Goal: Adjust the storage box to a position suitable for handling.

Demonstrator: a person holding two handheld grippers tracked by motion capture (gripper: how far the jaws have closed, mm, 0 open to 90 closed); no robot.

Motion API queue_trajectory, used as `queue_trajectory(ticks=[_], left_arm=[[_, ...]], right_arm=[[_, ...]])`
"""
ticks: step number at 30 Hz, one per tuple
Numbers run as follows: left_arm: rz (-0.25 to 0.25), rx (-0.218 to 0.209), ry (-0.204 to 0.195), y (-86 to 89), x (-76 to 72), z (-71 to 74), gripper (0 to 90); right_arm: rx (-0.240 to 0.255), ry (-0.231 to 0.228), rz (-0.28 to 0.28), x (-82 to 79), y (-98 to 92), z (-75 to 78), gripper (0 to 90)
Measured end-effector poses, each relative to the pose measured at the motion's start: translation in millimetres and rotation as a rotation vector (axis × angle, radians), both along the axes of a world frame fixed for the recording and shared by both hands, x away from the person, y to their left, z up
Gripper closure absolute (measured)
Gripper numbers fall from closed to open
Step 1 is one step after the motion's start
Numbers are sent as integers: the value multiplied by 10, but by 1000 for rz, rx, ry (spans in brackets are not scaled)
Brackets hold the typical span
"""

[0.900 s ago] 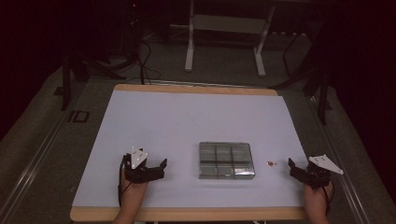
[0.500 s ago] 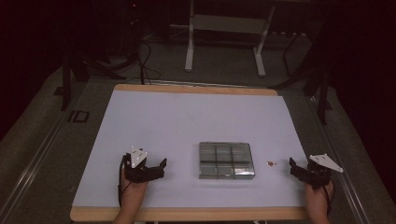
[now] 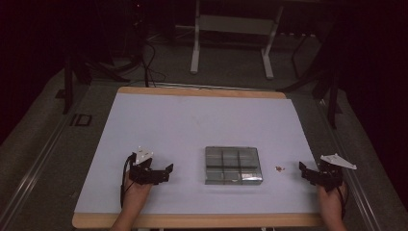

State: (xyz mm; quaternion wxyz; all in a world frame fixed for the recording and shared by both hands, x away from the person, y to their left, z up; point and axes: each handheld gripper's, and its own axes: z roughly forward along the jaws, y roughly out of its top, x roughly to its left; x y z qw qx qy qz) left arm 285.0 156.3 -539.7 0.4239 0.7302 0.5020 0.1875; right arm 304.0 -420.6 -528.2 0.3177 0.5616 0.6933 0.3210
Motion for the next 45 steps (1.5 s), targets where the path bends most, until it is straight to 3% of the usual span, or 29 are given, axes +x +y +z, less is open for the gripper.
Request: queue_trajectory(ticks=[4, 7, 10, 11, 14, 16, 19, 22, 23, 27, 31, 32, 35, 42, 45], left_arm=[[-62, -10, 16, -75, 36, 20, 12], [-117, 21, 20, -158, 64, 34, 12], [-159, 35, 20, -232, 96, 56, 12], [-174, 36, 22, -268, 117, 62, 12], [-193, 32, 22, -317, 141, 70, 12], [-206, 27, 20, -355, 154, 79, 12], [-236, 33, 18, -409, 165, 97, 13], [-259, 38, 14, -459, 159, 119, 76], [-267, 43, 16, -477, 159, 126, 105], [-298, 45, 11, -522, 154, 153, 155], [-342, 39, 6, -551, 139, 167, 302], [-374, 36, 2, -572, 131, 172, 302], [-425, 22, 12, -613, 121, 177, 422], [-513, 36, 33, -737, 103, 147, 550], [-544, 62, 36, -788, 98, 132, 591]], right_arm=[[25, -7, 45, 15, -26, 84, 142], [47, -21, 85, 18, -23, 146, 139], [77, -33, 161, 22, 19, 199, 134], [108, -34, 211, 19, 56, 230, 132], [116, -38, 227, 17, 74, 239, 132], [97, -53, 278, 19, 183, 275, 125], [116, -64, 358, 10, 258, 310, 140], [98, -73, 417, 5, 345, 333, 155], [93, -68, 454, 16, 397, 341, 180], [88, -61, 505, 30, 471, 342, 217], [80, -50, 540, 49, 533, 328, 272], [72, -48, 557, 53, 560, 317, 295], [15, -49, 618, 49, 649, 271, 392], [-1, -8, 699, 72, 754, 164, 590], [-1, 9, 738, 62, 803, 130, 665]])
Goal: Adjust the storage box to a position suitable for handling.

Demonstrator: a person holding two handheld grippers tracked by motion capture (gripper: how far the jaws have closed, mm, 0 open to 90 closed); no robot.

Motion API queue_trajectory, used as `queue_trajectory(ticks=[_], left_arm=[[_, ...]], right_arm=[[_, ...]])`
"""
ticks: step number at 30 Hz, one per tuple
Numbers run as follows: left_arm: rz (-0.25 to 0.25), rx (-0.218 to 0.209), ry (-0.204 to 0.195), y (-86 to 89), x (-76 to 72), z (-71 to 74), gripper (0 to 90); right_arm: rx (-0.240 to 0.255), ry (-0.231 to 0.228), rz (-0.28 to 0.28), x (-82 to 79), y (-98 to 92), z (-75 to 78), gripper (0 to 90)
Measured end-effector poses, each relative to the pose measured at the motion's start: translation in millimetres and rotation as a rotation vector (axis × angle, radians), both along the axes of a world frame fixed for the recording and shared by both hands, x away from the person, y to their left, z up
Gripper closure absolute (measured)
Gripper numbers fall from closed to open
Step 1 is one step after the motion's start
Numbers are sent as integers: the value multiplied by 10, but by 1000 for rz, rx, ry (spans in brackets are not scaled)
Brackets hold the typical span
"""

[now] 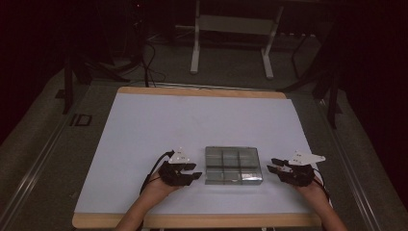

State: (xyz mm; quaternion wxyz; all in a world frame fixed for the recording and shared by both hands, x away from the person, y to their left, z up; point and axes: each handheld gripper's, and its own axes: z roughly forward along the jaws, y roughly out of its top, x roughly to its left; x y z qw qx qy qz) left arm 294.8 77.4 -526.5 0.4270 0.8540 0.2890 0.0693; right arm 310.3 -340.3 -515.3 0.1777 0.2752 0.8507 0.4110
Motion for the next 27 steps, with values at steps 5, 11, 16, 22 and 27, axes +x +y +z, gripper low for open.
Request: queue_trajectory(ticks=[5, 11, 16, 22, 27], left_arm=[[-36, 4, 13, -60, 14, -28, 702], [-62, 32, 10, -129, 21, -73, 793], [-60, 42, 3, -155, 36, -88, 862], [-66, 47, 1, -165, 37, -77, 899], [-68, 47, -4, -164, 32, -42, 900]], right_arm=[[-9, 14, 47, -14, 61, -34, 792], [-20, 26, 92, -39, 112, -61, 899], [-28, 36, 113, -46, 153, -91, 900], [-24, 43, 120, -46, 176, -100, 900], [-22, 42, 118, -55, 175, -93, 900]])
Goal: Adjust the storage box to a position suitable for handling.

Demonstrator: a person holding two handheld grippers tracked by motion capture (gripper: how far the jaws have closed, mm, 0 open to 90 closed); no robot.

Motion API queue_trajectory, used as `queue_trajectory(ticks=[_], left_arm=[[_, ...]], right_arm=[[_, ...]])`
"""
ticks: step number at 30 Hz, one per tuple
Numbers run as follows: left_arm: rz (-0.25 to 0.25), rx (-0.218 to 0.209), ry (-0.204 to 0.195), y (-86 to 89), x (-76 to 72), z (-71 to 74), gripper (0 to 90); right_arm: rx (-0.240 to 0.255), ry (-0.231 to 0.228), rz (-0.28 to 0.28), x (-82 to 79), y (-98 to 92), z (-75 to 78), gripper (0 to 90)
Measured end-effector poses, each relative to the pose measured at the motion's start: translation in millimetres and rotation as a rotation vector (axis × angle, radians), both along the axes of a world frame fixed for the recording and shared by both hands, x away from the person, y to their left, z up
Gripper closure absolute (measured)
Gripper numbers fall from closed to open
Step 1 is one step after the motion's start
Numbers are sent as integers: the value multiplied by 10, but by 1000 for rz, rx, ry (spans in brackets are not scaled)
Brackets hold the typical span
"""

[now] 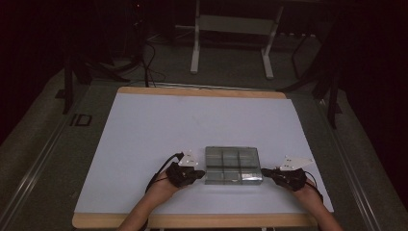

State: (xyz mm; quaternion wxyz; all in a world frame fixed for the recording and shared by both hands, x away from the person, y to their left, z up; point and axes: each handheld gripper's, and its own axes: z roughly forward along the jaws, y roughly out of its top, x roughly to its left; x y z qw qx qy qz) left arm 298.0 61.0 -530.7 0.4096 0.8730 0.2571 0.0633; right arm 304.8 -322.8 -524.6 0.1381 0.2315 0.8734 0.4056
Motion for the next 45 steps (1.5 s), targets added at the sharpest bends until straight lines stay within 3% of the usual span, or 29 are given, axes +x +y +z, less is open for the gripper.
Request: queue_trajectory(ticks=[28, 32, 33, 36, 40, 45], left_arm=[[-14, 46, -37, -30, -49, 135, 900], [-26, 10, -30, -33, -52, 159, 900], [-27, 13, -39, -51, -59, 178, 900], [-13, 19, -53, -85, -46, 222, 900], [34, 3, -55, -65, 5, 244, 690], [52, 5, -76, -68, 41, 283, 600]], right_arm=[[13, 10, 18, -19, -17, 50, 900], [28, 15, 26, -15, -25, 52, 900], [52, 20, 33, -12, -29, 61, 900], [39, -7, 34, -25, 15, 109, 900], [43, -36, 0, -1, 27, 151, 772], [49, -55, -25, 37, 14, 192, 710]])
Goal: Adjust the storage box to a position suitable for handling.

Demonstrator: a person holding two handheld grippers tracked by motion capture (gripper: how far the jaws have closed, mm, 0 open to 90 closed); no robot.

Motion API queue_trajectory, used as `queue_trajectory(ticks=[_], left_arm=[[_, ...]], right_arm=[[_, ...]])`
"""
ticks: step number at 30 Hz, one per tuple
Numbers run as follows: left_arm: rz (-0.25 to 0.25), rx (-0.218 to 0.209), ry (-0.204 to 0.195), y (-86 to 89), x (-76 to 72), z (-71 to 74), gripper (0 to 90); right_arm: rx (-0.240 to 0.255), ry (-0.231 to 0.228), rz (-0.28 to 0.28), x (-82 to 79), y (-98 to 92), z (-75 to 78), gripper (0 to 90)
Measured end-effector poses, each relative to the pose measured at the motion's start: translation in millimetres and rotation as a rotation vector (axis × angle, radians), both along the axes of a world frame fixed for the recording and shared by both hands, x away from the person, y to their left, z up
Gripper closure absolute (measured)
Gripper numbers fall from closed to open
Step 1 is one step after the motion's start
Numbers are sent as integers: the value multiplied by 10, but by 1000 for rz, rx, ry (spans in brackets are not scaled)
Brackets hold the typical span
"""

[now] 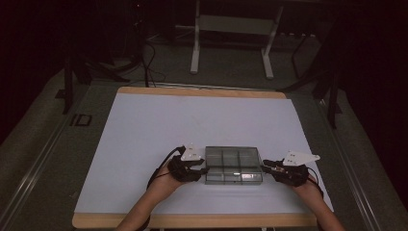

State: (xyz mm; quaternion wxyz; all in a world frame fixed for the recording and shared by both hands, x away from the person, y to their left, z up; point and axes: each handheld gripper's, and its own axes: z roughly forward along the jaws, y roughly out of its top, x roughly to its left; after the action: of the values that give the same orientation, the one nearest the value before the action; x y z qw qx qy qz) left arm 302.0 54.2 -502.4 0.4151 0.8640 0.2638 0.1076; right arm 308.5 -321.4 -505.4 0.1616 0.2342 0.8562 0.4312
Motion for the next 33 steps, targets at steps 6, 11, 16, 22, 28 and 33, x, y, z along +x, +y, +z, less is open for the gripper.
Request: queue_trajectory(ticks=[6, 11, 16, 22, 28, 33], left_arm=[[1, -9, -24, -16, 25, 73, 600], [21, -4, -64, -18, 50, 138, 599], [26, -17, -80, -18, 77, 196, 598], [29, -31, -95, -39, 96, 243, 617], [55, -43, -115, -65, 133, 267, 668], [87, -35, -133, -84, 188, 320, 722]], right_arm=[[15, -19, -4, 22, 12, 53, 691], [24, -35, -12, 58, 27, 99, 677], [39, -48, -20, 93, 46, 148, 677], [49, -58, -30, 118, 83, 189, 723], [56, -71, -50, 138, 95, 219, 756], [72, -85, -77, 186, 100, 247, 792]])
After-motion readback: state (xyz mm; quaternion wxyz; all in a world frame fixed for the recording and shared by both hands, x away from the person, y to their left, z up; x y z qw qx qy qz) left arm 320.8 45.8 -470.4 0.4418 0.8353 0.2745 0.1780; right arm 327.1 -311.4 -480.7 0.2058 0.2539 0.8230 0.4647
